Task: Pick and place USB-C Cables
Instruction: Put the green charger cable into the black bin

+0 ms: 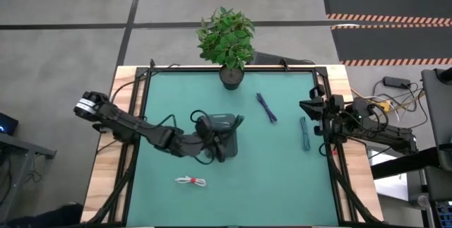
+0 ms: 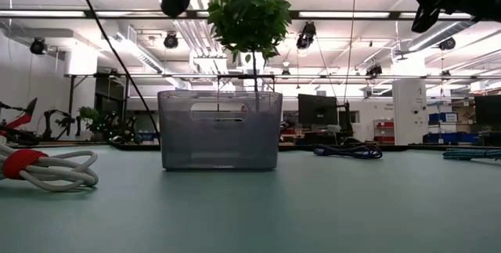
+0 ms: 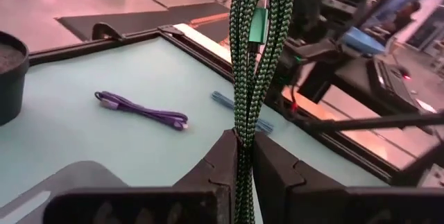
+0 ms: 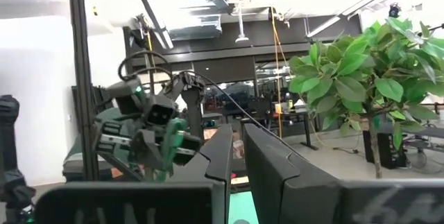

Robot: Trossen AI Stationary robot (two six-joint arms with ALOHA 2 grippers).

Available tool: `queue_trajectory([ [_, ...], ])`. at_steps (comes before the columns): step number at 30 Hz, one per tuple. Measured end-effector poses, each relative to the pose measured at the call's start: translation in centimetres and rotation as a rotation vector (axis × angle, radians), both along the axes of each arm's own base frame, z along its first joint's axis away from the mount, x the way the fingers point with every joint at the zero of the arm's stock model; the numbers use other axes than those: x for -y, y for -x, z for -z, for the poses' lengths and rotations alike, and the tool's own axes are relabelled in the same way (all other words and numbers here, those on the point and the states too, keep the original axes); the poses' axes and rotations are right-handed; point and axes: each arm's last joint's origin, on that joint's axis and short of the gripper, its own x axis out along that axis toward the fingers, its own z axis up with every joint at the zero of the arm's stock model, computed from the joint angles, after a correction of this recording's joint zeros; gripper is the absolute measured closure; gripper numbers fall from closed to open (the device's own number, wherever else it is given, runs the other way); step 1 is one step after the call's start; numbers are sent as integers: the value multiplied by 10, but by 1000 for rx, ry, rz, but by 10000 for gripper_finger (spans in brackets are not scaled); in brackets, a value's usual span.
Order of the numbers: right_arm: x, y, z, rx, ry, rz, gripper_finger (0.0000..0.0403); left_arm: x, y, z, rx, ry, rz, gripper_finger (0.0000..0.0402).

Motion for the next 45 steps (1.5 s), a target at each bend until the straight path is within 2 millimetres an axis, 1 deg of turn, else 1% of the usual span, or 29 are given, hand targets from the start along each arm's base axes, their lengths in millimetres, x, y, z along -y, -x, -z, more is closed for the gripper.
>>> queue_trajectory([
  [3, 0, 0, 0, 1, -3, -1, 376, -5, -9, -3, 7, 24, -28, 386],
  [6, 0, 0, 0, 0, -3, -1, 376, -10, -11, -4, -28, 93, -69, 386],
  [8, 0, 0, 0, 0, -2, -2, 376, -12, -9, 0, -67, 157, -107, 386],
  [14, 0, 0, 0, 0, -3, -2, 376, -18, 3, 19, -211, 327, -212, 386],
  [18, 0, 0, 0, 0, -13, -6, 376, -26, 4, 25, -289, 450, -181, 386],
  [20, 0, 0, 0, -1, -13, -5, 376, -30, 2, 22, -329, 534, -120, 386],
  [23, 0, 0, 0, -4, -14, -5, 376, -29, 0, 7, -366, 613, -35, 386],
  [26, 0, 0, 0, -8, -15, -5, 376, -29, 0, -5, -324, 656, -38, 386],
  [29, 0, 0, 0, -7, -15, -4, 376, -32, 0, -7, -296, 731, -90, 386],
  [36, 0, 0, 0, -6, -13, -3, 376, -31, -3, 5, -256, 906, -224, 386],
  [40, 0, 0, 0, -6, -13, -3, 376, -31, -8, 14, -263, 924, -266, 386],
  [45, 0, 0, 0, -6, -13, -3, 376, -33, -18, 32, -295, 930, -317, 386],
])
